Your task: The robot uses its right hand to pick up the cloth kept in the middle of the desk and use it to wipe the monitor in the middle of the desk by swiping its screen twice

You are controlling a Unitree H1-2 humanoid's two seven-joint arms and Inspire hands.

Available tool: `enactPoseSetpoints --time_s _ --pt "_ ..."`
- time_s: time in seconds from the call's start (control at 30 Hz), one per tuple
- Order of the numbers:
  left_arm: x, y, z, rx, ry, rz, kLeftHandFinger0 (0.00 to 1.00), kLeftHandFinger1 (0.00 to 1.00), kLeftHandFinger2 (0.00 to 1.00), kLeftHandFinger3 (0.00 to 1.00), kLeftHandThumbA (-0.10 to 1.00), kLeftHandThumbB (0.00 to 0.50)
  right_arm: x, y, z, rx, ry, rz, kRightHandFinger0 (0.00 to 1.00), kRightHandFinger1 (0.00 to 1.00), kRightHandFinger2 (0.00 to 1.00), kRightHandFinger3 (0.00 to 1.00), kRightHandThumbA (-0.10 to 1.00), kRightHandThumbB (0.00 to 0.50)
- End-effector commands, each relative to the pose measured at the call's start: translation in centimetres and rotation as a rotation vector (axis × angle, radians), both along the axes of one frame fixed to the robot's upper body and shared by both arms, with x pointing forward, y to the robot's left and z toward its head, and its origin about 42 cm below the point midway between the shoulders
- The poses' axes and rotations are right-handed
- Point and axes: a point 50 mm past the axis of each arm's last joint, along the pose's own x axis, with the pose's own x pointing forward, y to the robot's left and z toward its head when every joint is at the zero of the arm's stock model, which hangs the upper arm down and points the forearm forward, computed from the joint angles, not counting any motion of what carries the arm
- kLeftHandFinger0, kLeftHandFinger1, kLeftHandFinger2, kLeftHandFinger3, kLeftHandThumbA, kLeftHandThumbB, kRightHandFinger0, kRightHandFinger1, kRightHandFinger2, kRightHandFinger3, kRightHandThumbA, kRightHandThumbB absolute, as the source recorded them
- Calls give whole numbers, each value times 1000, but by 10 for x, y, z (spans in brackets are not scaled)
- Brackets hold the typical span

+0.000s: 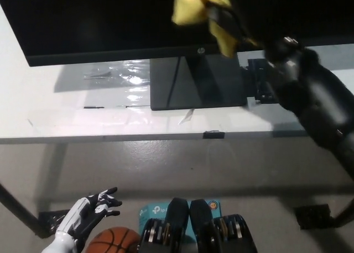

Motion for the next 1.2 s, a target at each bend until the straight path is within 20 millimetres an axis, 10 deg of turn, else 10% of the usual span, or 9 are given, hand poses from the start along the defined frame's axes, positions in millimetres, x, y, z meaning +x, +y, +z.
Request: enactPoseSetpoints --time_s 0.0,0.23,0.43,0.7,0.9,1.17 --pt "-1 9 5 3 -55 0 766 769 906 1000 428 101 -18 -29 6 -39 -7 -5 0 0 86 290 -100 229" --pt "0 13 9 7 -64 10 752 775 912 1000 428 111 -32 -57 -31 -3 66 -51 0 0 143 324 -100 192" --pt "0 14 11 13 -69 9 766 780 929 1000 421 77 -33 -68 -63 7 142 -119 0 0 142 235 -100 267" --pt "3 16 10 6 -63 15 767 766 921 1000 423 98 -2 -78 -96 16 271 -228 0 0 89 142 -100 244" --pt "2 16 11 11 -71 14 771 761 922 1000 427 94 24 -80 -98 -51 398 -389 0 0 172 234 -100 59" --pt "7 15 16 6 -81 16 728 740 923 1000 432 96 59 -87 -90 -150 590 -616 0 38 293 66 -100 37"
